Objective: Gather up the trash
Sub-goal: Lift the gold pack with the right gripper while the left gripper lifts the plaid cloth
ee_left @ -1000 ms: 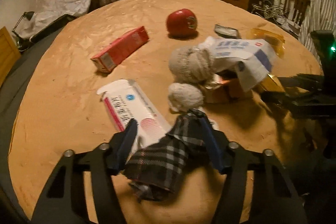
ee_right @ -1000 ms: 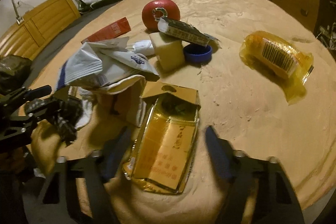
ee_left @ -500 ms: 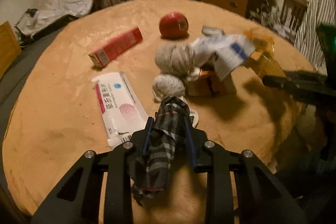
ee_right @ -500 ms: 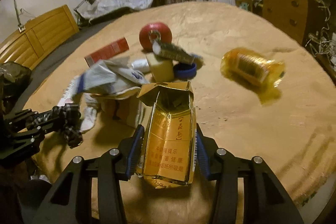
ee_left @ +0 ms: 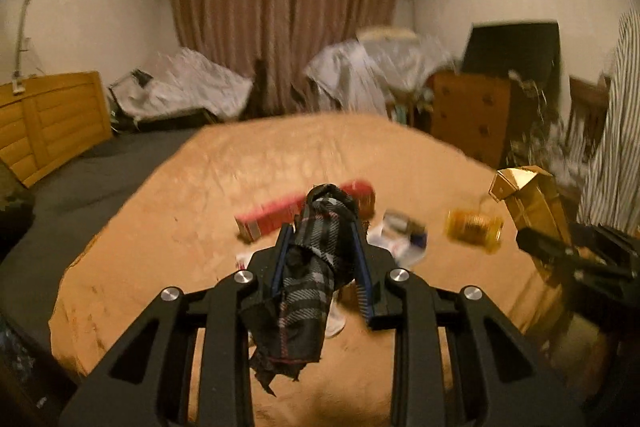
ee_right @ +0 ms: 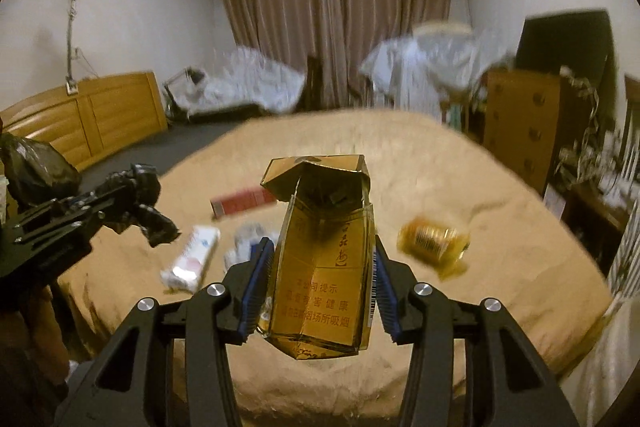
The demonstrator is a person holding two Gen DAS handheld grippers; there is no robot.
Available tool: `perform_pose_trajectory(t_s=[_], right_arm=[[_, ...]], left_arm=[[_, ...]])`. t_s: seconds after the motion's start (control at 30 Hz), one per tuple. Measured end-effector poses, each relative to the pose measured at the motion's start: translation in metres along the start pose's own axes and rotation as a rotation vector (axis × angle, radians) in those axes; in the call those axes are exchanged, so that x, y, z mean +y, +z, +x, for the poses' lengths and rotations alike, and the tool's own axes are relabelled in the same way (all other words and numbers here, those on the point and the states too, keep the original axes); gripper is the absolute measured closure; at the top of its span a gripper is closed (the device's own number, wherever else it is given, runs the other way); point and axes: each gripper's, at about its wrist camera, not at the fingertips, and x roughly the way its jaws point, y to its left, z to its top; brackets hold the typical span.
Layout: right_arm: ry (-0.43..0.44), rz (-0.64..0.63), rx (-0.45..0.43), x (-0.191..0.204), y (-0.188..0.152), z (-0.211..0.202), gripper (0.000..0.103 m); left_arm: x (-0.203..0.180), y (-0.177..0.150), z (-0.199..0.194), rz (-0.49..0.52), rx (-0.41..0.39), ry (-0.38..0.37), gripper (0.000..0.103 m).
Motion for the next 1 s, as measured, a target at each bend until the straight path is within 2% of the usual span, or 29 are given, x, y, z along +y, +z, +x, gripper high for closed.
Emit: perform_pose_trajectory(t_s=[0.17,0.3,0.63,1.0], right_arm=[[-0.023,-0.04,-0.134,0.012,0.007,-0.044,0.053],[-0.028,-0.03,-0.161,0.01,0.005,-0.069,0.052],[-0.029,-0.024,-0.182,0.005,0.005,-0.103,0.052],[-0.024,-0.012,-0.153,0.004,0.008,-0.097,0.052]], left_arm=[[-0.024,0.003,-0.032,0.001,-0.13,0.047,0.075],[-0.034,0.004,-0.044,-0.008,-0.17,0.06,0.074],[-0.038,0.002,-0.046,-0.012,-0.152,0.056,0.073],[-0.032,-0.004,-0.047,-0.008,-0.145,0.054,0.073]])
